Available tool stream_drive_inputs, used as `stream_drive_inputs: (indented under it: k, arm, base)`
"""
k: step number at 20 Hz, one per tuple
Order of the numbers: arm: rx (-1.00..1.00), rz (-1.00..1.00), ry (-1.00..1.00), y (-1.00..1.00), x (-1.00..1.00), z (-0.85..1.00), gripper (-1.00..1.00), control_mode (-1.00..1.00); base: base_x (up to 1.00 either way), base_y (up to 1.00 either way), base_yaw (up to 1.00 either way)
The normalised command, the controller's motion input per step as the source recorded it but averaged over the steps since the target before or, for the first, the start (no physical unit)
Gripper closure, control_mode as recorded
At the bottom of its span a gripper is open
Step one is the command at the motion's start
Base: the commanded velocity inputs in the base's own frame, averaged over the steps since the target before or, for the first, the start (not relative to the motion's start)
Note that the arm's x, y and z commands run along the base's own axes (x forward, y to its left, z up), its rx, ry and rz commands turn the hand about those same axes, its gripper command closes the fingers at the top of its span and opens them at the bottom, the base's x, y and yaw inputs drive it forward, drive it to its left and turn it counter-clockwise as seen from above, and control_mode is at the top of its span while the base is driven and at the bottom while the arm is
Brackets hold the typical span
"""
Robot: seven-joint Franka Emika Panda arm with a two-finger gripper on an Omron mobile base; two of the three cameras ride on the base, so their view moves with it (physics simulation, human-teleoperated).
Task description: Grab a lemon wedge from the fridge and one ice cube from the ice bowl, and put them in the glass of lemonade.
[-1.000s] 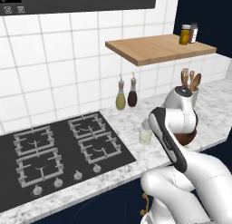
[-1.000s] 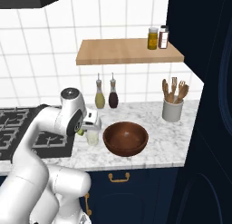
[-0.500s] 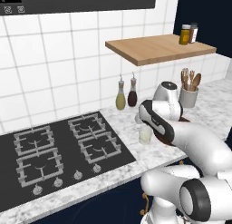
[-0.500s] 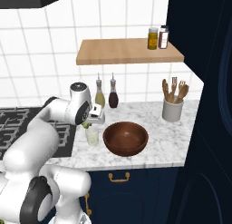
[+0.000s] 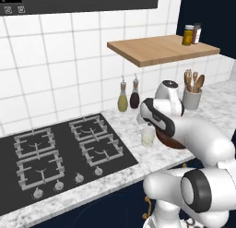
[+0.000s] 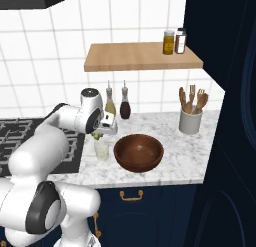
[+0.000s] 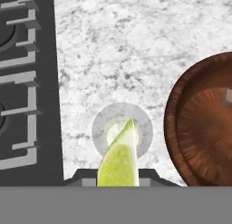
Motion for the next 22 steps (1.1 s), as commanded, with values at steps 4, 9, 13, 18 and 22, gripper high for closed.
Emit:
stream_drive_inputs:
  k: [4,9,13,18,22]
  arm:
    - [0.0,0.0,0.0,0.0,0.56,0.0,1.0,-1.0]
    - [0.0,0.0,0.0,0.0,0.2,-0.17,1.0,-1.0]
    - [0.0,0.0,-0.03,0.0,0.0,-0.28,1.0,-1.0]
    - [0.0,0.0,-0.12,0.0,0.0,-0.17,1.0,-1.0]
    - [0.0,0.0,-0.15,0.0,0.0,-0.26,1.0,-1.0]
  base:
    - [0.0,0.0,0.0]
    - [0.0,0.0,0.0]
    - [0.0,0.0,0.0]
    - [0.0,0.0,0.0]
    - [0.0,0.0,0.0]
